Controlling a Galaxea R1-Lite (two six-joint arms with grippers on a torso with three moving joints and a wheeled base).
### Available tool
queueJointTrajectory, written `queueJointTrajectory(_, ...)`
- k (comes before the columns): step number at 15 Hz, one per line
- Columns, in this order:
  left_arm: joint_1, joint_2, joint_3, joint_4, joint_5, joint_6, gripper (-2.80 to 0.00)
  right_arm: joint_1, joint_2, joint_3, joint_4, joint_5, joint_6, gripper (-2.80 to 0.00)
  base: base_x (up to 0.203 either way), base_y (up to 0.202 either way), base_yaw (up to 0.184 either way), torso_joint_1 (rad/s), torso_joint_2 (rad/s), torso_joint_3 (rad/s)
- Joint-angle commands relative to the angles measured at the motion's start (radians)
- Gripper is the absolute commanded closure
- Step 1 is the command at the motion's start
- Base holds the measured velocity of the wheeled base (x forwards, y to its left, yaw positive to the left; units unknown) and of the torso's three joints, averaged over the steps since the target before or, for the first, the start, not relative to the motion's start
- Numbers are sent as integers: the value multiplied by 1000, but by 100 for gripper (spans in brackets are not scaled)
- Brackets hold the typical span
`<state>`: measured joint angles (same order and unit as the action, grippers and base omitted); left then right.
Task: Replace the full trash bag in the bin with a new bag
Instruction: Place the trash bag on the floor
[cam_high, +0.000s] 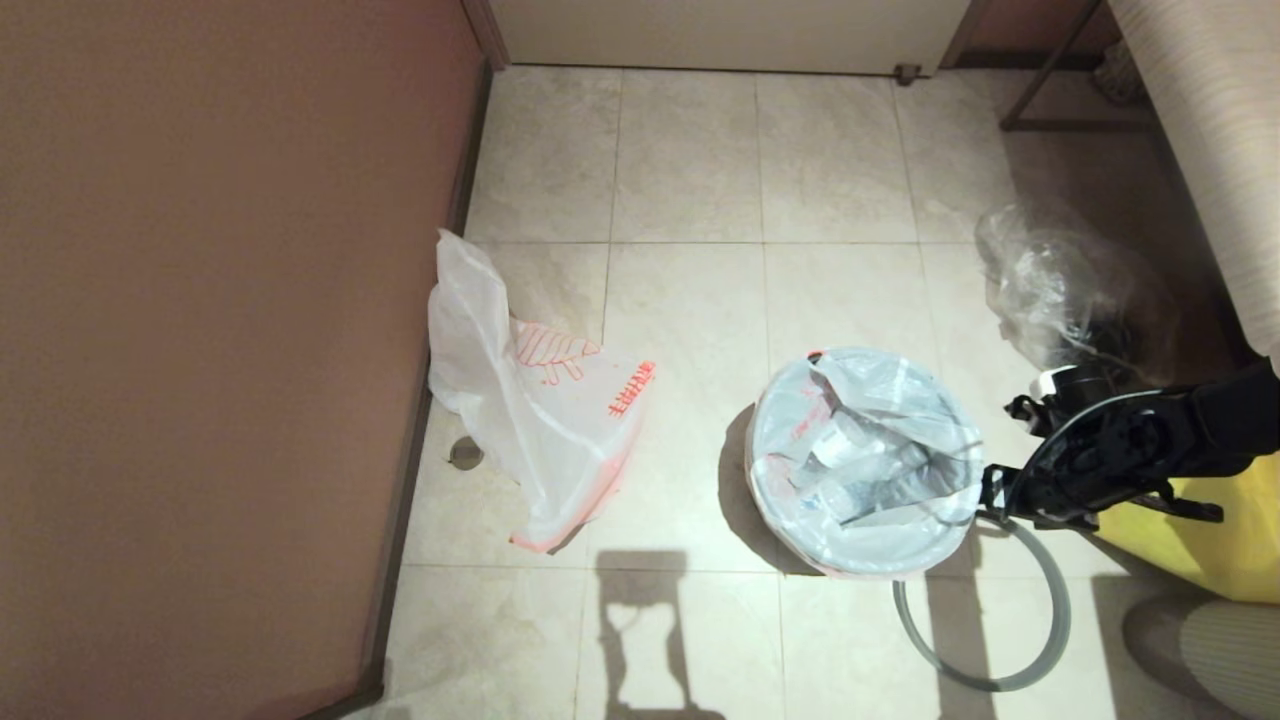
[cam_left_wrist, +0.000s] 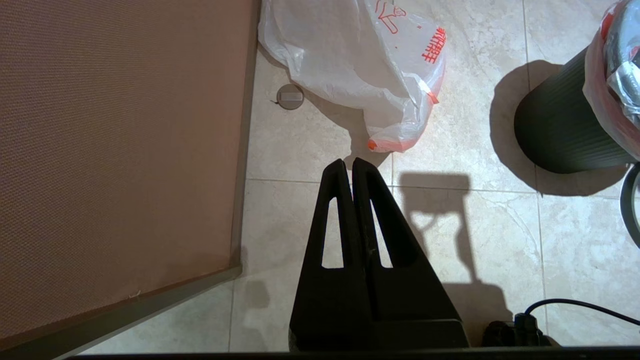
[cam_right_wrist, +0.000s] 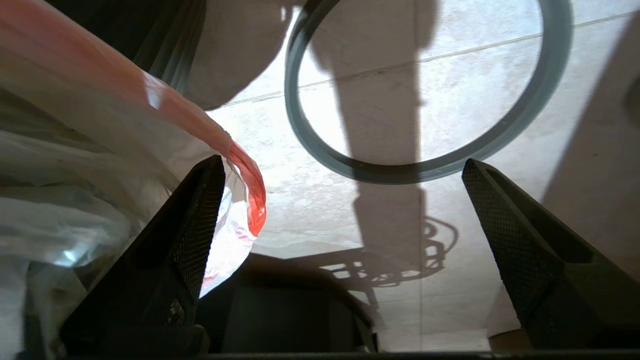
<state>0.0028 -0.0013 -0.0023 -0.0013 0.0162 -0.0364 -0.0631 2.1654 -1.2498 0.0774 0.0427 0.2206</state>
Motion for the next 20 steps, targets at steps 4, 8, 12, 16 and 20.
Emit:
queueJointTrajectory(4, 0, 1, -1, 0, 1, 0, 0, -22, 116, -13, -74, 7, -32, -280, 0, 0, 0, 0, 0, 0)
queueJointTrajectory(8, 0, 1, 0, 0, 1, 0, 0, -27, 173, -44, -135, -120, -70, -280, 0, 0, 0, 0, 0, 0)
queueJointTrajectory(12, 0, 1, 1, 0, 1, 0, 0, -31, 143, -36, -164, -274, -52, -280, 0, 0, 0, 0, 0, 0)
queueJointTrajectory(16, 0, 1, -1, 0, 1, 0, 0, -24, -1, 71, -326, -328, 14, -280, 0, 0, 0, 0, 0, 0)
queueJointTrajectory(20, 0, 1, 0, 0, 1, 0, 0, 14, -136, 158, -354, -427, 20, -280, 0, 0, 0, 0, 0, 0)
